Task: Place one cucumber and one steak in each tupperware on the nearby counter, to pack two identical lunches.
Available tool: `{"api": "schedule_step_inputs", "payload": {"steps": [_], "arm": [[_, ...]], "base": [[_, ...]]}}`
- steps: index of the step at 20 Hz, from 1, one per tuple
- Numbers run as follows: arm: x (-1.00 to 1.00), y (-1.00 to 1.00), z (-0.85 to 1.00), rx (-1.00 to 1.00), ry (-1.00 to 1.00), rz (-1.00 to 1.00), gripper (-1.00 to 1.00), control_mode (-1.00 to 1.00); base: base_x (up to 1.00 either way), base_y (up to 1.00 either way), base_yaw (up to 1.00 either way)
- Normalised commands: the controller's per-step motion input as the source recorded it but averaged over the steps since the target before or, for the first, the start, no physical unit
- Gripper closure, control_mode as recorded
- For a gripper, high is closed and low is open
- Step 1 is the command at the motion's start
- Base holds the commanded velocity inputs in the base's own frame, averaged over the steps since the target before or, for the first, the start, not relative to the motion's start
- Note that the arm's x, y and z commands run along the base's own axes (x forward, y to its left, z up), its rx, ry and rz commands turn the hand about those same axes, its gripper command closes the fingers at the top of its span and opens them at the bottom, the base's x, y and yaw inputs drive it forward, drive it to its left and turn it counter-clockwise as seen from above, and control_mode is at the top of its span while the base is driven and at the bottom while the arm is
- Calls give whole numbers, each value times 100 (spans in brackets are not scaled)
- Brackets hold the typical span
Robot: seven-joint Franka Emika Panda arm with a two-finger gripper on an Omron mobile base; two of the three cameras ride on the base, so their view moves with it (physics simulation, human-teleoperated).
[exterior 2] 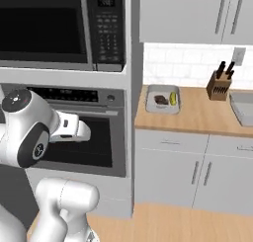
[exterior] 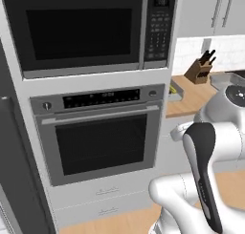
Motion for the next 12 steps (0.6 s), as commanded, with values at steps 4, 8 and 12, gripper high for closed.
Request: {"api": "schedule_step_inputs", "payload": {"steps": [4, 8, 12], "arm": [[0, 0, 0, 0, 0, 0, -100, 100], [0, 0, 0, 0, 0, 0, -100, 100], [0, 0, 0, 0, 0, 0, -100, 100]], "base": [[-91, 90, 0], [-100, 56, -3], [-100, 48, -4]]}}
